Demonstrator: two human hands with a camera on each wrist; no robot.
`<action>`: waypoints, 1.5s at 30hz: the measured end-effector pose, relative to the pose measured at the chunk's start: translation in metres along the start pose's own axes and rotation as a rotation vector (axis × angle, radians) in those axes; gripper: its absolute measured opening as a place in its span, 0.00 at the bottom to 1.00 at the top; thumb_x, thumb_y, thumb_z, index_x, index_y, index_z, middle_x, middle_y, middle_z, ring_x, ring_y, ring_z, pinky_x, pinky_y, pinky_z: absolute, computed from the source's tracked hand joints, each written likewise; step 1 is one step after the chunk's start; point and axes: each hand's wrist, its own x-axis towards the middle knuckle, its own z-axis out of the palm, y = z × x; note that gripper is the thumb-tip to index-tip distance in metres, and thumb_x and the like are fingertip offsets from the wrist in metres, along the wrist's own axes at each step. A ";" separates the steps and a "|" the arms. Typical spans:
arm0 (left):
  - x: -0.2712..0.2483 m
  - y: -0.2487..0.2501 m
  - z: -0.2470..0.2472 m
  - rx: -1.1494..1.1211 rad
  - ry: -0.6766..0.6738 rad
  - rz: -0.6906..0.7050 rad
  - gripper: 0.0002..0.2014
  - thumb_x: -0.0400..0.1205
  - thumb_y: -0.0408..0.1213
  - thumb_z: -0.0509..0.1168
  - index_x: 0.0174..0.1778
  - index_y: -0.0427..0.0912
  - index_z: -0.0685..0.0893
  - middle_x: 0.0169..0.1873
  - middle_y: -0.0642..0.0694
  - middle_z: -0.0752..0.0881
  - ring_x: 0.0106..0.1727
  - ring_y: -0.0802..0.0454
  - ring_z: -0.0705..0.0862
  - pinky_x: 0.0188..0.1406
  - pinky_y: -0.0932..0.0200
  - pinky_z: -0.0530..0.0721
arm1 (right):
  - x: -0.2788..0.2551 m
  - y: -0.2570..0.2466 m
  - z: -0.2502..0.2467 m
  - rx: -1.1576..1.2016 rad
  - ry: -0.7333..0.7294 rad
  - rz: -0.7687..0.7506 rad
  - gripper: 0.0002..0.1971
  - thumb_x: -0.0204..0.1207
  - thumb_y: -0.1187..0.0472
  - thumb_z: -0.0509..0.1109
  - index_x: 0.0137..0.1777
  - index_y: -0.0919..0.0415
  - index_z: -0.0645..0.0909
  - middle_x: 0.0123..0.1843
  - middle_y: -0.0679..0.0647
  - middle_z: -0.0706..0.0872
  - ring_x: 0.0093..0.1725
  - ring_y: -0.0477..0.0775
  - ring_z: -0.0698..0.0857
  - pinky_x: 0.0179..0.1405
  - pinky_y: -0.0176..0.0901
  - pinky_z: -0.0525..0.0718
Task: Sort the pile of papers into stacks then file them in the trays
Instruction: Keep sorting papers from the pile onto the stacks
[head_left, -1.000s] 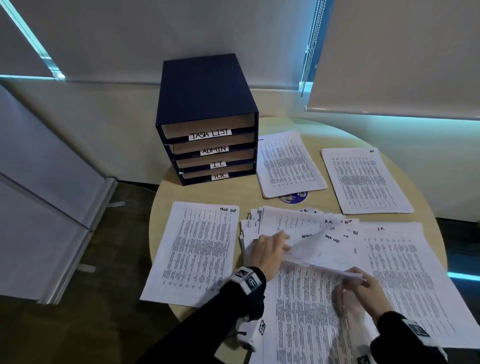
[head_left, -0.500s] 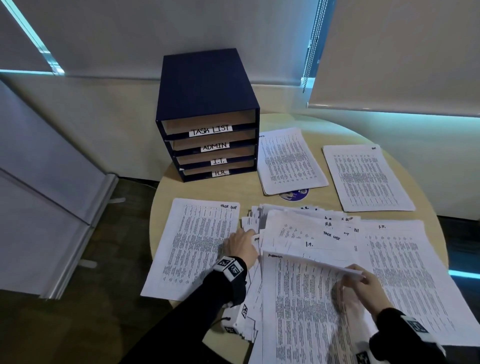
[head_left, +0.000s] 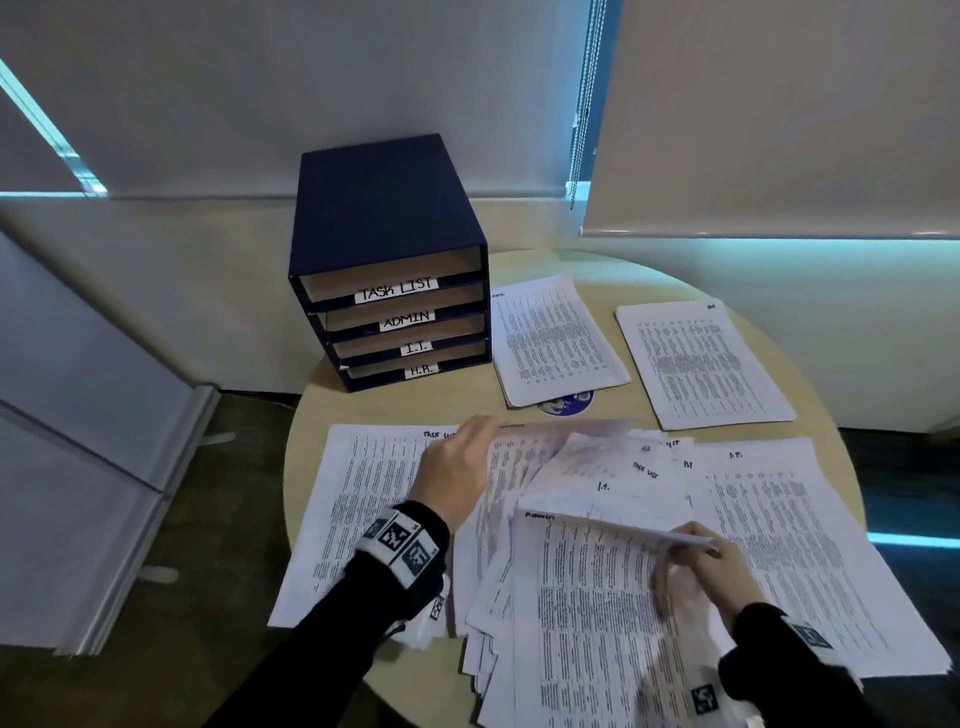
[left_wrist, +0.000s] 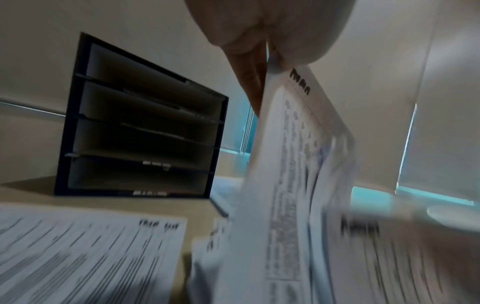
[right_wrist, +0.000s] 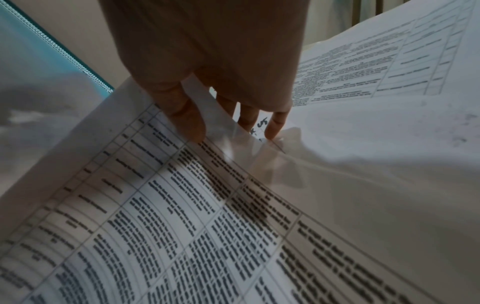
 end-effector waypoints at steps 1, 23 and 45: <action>0.010 -0.001 -0.009 0.011 0.066 0.034 0.22 0.75 0.16 0.65 0.60 0.41 0.75 0.41 0.42 0.87 0.18 0.62 0.71 0.13 0.75 0.72 | 0.001 0.001 0.000 -0.003 -0.002 0.003 0.06 0.70 0.78 0.64 0.36 0.69 0.79 0.32 0.60 0.83 0.39 0.54 0.78 0.40 0.45 0.71; 0.033 -0.039 0.034 -0.488 -0.160 -0.815 0.18 0.88 0.43 0.57 0.69 0.35 0.78 0.67 0.36 0.81 0.61 0.46 0.80 0.59 0.55 0.77 | -0.005 -0.020 -0.058 0.574 0.132 0.137 0.12 0.54 0.73 0.58 0.18 0.57 0.76 0.20 0.48 0.74 0.22 0.47 0.70 0.22 0.38 0.68; 0.011 -0.032 0.075 0.107 -0.408 -0.225 0.11 0.86 0.43 0.61 0.52 0.39 0.82 0.55 0.46 0.76 0.57 0.50 0.75 0.56 0.58 0.75 | 0.028 -0.028 0.016 -0.105 0.024 -0.081 0.03 0.81 0.65 0.65 0.45 0.61 0.75 0.38 0.49 0.77 0.41 0.51 0.77 0.36 0.39 0.72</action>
